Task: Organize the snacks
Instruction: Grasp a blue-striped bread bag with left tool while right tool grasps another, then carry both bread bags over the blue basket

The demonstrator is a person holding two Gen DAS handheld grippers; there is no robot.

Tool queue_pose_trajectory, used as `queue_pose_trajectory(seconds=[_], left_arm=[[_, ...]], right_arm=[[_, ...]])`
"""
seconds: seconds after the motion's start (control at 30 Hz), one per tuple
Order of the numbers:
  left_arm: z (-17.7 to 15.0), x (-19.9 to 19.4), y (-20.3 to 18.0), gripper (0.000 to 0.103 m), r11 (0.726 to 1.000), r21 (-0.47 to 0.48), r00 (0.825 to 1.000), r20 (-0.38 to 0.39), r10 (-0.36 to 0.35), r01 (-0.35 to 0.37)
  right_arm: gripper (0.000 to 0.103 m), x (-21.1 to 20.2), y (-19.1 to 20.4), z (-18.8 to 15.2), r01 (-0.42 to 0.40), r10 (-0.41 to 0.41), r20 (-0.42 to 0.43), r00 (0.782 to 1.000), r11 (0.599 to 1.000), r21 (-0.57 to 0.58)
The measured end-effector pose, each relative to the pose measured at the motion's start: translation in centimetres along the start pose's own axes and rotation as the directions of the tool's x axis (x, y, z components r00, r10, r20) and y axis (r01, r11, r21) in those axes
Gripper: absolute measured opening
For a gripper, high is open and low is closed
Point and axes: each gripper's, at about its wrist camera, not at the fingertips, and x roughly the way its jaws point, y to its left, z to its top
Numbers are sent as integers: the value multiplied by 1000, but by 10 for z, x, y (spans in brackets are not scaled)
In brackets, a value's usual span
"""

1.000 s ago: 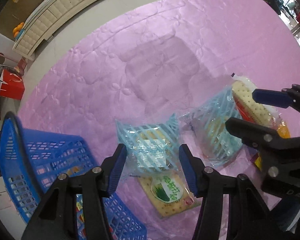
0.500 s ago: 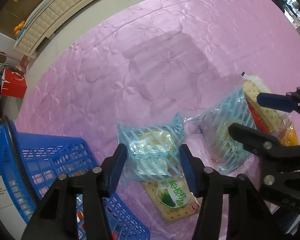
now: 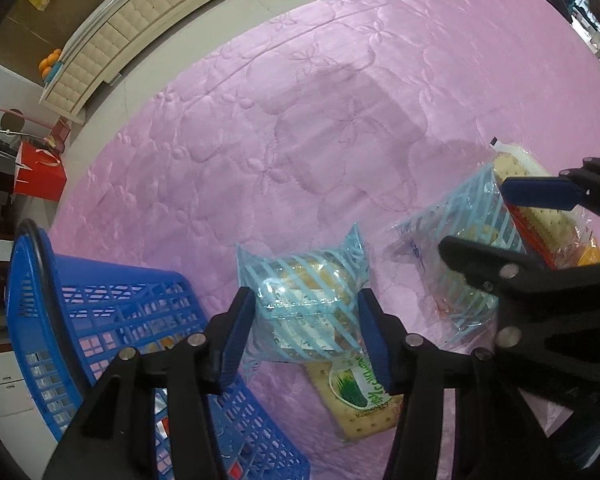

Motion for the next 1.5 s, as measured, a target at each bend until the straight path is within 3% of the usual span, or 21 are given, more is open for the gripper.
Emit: queue_pose_trajectory(seconds=[0.3, 0.43, 0.63, 0.8, 1.03, 1.5], left_arm=[[-3, -5, -6, 50, 1000, 10, 1000, 4, 0, 0], [-2, -9, -12, 50, 1000, 23, 1000, 14, 3, -4], [-10, -20, -20, 50, 1000, 21, 999, 46, -7, 6], [-22, -36, -24, 50, 1000, -18, 996, 86, -18, 20], [-42, -91, -34, 50, 999, -39, 981, 191, -27, 35], [-106, -186, -19, 50, 994, -99, 938, 347, -14, 51]], right_arm=[[66, 31, 19, 21, 33, -34, -31, 999, 999, -9], [58, 32, 24, 20, 50, -50, -3, 999, 998, -43], [57, 20, 25, 11, 75, -71, 62, 995, 996, -50], [57, -3, 16, -1, 69, -65, 96, 993, 997, -37], [56, -43, 13, -22, 62, -58, 159, 986, 998, -25], [57, -126, 57, -66, 57, -30, 287, 958, 995, -85]])
